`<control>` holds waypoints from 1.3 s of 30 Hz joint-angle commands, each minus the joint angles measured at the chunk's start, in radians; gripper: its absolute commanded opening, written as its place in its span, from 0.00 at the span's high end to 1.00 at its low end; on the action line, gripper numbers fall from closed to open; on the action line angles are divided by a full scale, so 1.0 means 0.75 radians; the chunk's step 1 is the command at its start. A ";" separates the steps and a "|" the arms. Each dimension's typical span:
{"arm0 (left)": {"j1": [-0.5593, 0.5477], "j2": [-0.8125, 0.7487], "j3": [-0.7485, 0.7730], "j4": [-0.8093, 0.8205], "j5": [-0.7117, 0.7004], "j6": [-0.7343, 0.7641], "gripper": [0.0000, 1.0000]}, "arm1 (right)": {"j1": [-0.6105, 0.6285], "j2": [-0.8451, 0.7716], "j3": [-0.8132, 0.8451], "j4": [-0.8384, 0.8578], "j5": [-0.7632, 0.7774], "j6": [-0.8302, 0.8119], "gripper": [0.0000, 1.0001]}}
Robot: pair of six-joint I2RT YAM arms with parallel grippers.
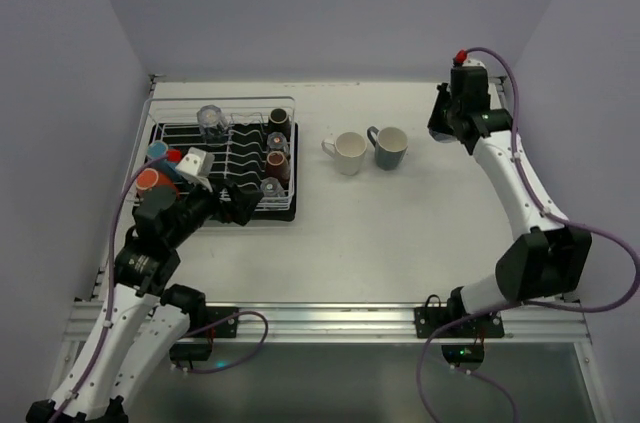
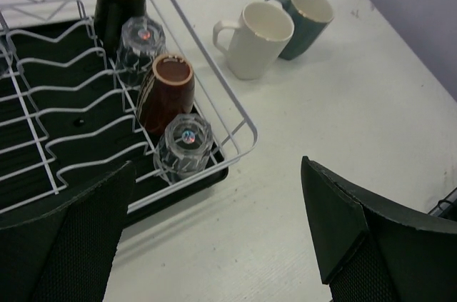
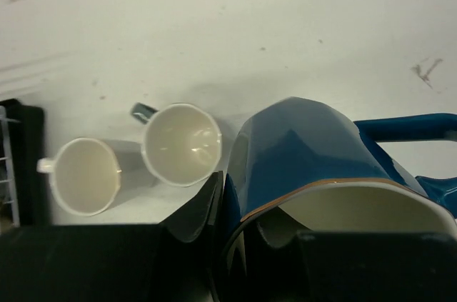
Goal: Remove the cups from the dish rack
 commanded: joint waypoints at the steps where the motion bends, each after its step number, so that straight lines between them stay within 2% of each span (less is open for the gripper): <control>1: -0.058 -0.011 -0.032 -0.039 -0.118 0.052 0.00 | -0.053 0.111 0.129 -0.045 0.060 -0.105 1.00; 10: -0.140 -0.058 -0.028 -0.039 -0.173 0.062 0.00 | -0.096 0.487 0.250 -0.041 -0.037 -0.109 1.00; 27: -0.132 -0.019 -0.028 -0.037 -0.196 0.058 0.00 | -0.096 0.711 0.234 0.016 -0.090 -0.094 1.00; 28: -0.130 -0.017 -0.028 -0.037 -0.196 0.060 0.00 | -0.098 0.717 0.238 0.016 -0.086 -0.090 0.98; 31: -0.121 -0.013 -0.026 -0.035 -0.198 0.058 0.00 | -0.098 0.717 0.254 -0.010 -0.080 -0.088 0.83; 32: -0.119 -0.013 -0.026 -0.035 -0.200 0.058 0.00 | -0.096 0.713 0.258 -0.016 -0.070 -0.086 0.74; 39: -0.101 0.007 -0.015 -0.029 -0.240 0.042 0.00 | -0.096 0.556 0.250 -0.043 -0.039 -0.086 0.50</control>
